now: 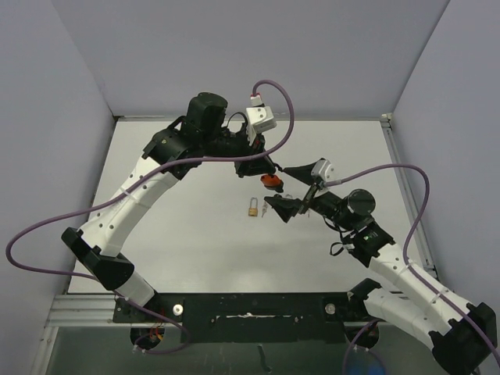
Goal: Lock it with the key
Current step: Lock the lock.
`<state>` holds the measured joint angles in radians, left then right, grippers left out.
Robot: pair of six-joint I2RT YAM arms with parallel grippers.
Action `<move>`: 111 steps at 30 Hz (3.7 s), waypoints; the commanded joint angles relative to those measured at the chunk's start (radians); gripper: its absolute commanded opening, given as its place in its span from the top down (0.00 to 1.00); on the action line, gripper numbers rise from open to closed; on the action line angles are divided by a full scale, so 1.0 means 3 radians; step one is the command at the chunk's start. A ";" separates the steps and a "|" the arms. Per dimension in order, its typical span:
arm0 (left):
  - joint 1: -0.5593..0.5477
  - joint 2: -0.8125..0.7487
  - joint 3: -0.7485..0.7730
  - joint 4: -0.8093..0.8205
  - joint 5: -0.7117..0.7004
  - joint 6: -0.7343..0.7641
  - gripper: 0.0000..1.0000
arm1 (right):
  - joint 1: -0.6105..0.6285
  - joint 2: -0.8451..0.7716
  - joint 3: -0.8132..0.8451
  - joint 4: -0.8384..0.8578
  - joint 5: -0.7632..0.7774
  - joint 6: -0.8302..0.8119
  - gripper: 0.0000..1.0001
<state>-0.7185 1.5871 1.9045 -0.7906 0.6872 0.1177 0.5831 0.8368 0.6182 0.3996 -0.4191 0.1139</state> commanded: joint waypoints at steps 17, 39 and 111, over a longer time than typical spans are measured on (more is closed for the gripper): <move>-0.0054 -0.0051 0.0170 0.0186 0.0146 0.0026 1.00 | 0.0007 0.0275 0.0218 0.0374 -0.0097 0.0034 0.25; -0.0049 -0.0182 -0.0031 0.0580 0.0108 -0.0175 1.00 | 0.0008 0.0261 0.0144 0.0519 -0.0108 0.0140 0.65; 0.0269 -0.0795 -0.0790 0.0977 0.0860 0.0087 0.54 | -0.0737 0.0088 0.0239 0.1105 -0.1980 0.1206 1.00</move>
<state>-0.6163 1.3922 1.6760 -0.4026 1.0183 0.0799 0.3599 0.8810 0.6361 0.7212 -1.0500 0.4946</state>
